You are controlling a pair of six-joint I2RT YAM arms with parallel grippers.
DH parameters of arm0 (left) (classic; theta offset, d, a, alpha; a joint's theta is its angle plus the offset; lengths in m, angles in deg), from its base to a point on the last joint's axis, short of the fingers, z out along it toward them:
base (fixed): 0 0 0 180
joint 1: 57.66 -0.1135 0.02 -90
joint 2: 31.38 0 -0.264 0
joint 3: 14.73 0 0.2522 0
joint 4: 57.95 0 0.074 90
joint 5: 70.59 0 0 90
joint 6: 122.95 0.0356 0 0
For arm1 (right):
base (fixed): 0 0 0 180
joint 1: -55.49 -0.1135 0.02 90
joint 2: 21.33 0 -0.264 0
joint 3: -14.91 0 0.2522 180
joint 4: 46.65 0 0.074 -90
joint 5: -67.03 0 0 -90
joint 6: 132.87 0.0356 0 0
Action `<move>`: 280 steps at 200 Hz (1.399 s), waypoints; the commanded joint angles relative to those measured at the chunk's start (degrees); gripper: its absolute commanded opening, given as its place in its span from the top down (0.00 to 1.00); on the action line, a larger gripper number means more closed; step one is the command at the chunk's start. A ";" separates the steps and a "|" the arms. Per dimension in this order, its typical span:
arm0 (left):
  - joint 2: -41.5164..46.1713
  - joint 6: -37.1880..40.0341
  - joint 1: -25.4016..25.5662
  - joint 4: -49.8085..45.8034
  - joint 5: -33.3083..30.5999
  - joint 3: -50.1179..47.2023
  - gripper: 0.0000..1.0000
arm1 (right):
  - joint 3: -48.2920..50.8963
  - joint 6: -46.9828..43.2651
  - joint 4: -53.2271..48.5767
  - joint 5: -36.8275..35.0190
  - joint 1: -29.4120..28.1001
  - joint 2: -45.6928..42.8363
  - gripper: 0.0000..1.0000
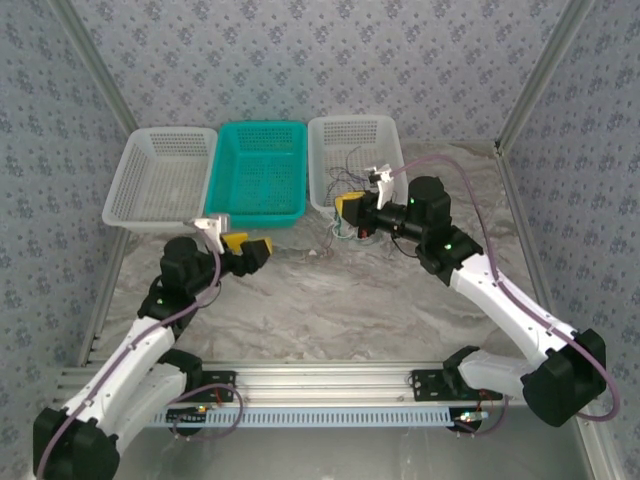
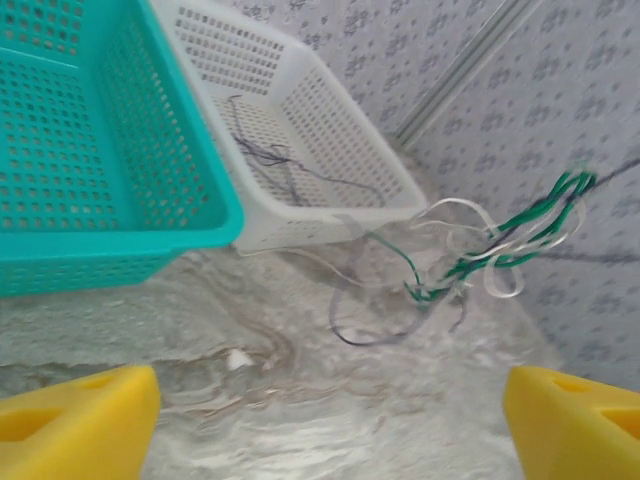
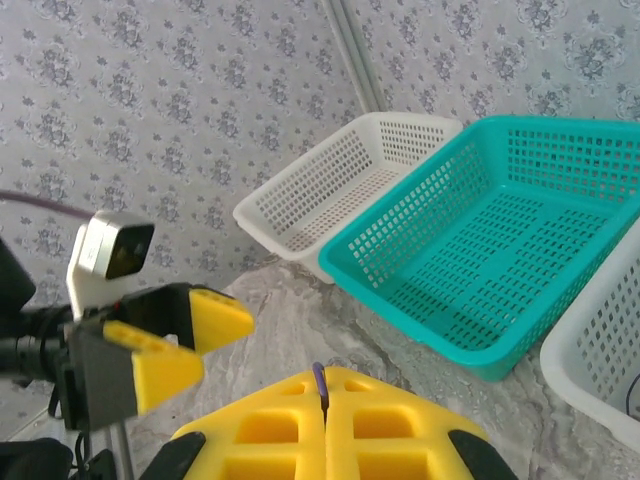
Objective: Untangle the cables
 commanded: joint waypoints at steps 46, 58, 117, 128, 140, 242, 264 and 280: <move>-11.08 -0.55 3.21 4.15 19.58 12.01 0.43 | -4.91 -0.92 -0.60 4.60 1.08 0.50 1.00; -13.38 0.44 4.74 4.15 19.76 13.84 0.55 | -5.59 -0.53 -0.55 6.33 0.99 1.27 1.00; -16.24 5.95 6.02 0.45 6.90 10.84 0.24 | -7.05 4.42 3.74 9.03 0.08 3.95 1.00; -14.70 1.48 4.81 3.07 4.13 8.73 0.21 | -7.91 4.32 3.36 9.17 -0.46 4.48 1.00; -12.94 -3.73 3.65 4.21 -0.10 6.79 0.17 | -8.70 4.03 2.72 9.84 -0.91 5.02 1.00; -33.00 -48.13 -0.94 24.83 14.80 7.87 0.02 | -11.09 1.81 1.62 10.62 -1.78 6.09 1.00; -34.89 -47.79 0.67 24.55 14.84 7.56 0.10 | -11.50 1.98 2.11 10.46 -2.11 6.67 1.00; -36.28 -49.46 1.16 28.80 14.94 7.00 0.57 | -11.61 2.08 2.06 10.07 -2.23 6.80 1.00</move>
